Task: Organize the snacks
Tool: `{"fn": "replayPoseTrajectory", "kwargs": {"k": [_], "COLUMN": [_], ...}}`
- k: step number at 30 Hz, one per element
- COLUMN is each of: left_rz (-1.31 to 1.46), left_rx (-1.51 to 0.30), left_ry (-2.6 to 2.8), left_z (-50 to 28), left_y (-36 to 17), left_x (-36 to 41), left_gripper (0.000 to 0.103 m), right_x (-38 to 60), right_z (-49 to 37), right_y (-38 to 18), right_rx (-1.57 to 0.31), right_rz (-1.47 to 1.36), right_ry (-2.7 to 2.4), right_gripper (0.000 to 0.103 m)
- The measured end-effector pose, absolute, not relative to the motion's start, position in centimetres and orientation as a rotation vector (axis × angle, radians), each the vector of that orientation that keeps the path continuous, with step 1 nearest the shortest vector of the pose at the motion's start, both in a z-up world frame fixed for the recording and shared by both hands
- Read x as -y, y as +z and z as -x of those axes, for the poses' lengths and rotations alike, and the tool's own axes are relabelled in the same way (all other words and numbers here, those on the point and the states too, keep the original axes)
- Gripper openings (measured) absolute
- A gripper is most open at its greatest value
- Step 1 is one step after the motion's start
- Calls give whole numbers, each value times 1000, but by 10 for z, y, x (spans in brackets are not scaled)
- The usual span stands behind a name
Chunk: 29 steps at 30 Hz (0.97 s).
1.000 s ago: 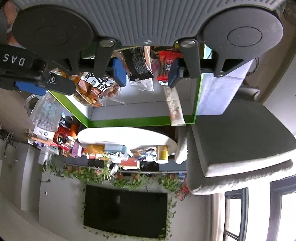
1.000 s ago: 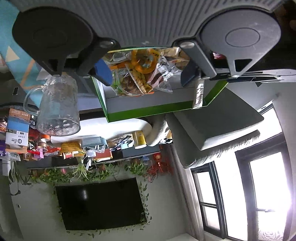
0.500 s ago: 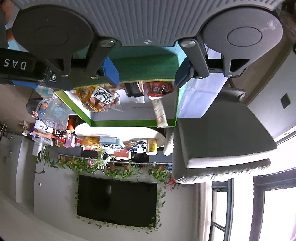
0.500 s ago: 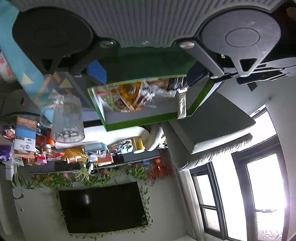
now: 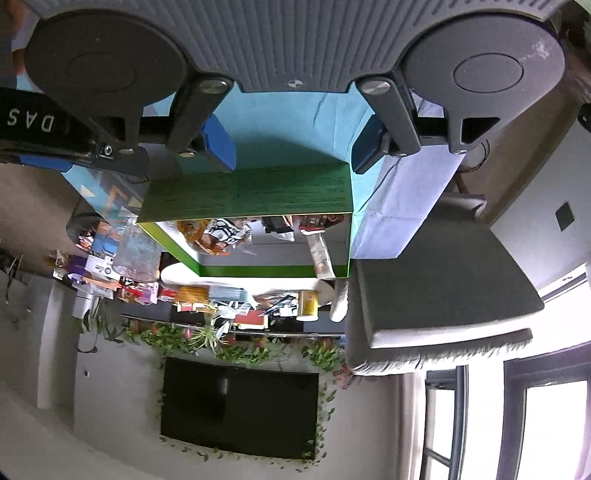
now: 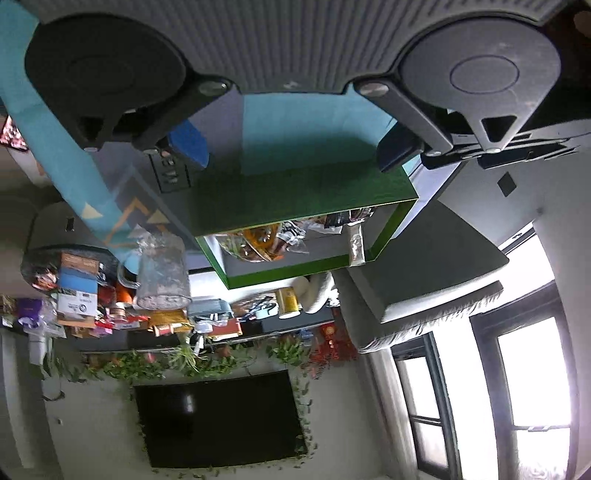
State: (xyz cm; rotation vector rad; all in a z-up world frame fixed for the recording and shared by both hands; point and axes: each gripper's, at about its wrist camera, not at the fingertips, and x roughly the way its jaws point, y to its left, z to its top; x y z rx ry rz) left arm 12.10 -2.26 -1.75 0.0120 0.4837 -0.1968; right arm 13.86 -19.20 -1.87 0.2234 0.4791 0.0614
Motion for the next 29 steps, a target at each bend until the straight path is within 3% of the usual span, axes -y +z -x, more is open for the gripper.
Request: {"fn": "replayPoseTrajectory", "kwargs": {"k": [29], "left_rz": [-56], "left_rx": [-455], "left_ry": [-132], "left_z": [-97], "left_y": [-5], "left_x": [26], "left_gripper": [67], "right_x": [197], "right_z": [-114], "right_y": [-10], "right_rx": [-412], "right_rz": [-224], "right_ry": [45], "right_gripper": [85]}}
